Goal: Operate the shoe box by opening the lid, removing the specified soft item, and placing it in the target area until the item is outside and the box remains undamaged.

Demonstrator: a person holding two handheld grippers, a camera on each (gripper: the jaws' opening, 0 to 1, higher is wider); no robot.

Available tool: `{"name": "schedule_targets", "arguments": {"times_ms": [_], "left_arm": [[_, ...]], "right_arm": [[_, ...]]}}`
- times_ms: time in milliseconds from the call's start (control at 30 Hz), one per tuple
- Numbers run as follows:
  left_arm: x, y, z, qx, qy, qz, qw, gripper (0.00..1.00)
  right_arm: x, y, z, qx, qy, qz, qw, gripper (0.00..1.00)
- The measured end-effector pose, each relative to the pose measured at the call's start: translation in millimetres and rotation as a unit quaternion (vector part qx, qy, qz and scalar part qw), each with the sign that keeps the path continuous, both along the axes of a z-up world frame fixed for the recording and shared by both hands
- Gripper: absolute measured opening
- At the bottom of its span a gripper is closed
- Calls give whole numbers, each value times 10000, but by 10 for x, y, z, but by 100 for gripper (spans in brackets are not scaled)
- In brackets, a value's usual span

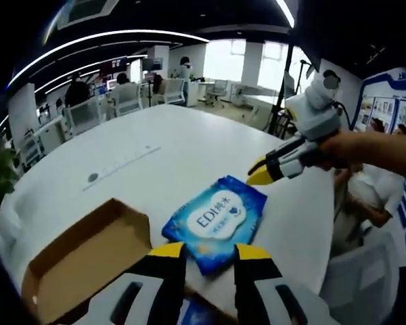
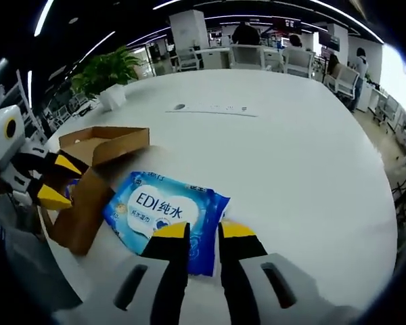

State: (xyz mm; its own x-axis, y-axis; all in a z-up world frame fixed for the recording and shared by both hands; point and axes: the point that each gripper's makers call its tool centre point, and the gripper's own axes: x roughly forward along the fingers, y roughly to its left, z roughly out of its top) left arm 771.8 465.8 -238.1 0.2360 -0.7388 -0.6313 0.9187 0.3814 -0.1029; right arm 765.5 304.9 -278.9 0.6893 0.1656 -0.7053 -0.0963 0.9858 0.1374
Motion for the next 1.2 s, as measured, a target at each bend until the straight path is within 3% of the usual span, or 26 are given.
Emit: {"name": "schedule_targets", "arguments": {"times_ms": [167,333,667,867,1200], "left_arm": [[-10,91,132,-166,-100,45,9998,31],[-46,173,254,-323,-216,44,9992,36],[-90,468,373,-399,-318,4,9987,39],[-46,682,394,-446,-367,66,9983,40],[-37,980,317,-316,-351,90,9988,38]], "right_arm": [[-39,70,175,-159,-61,170,9997,18],[-128,147,224,-349,-84,426,9984,22],[-176,332,463,-527,-274,728,9956,24],[-215,588,617,-567,-377,1008,9926,25],[-104,952,774,-642,-526,1544,9845,27]]}}
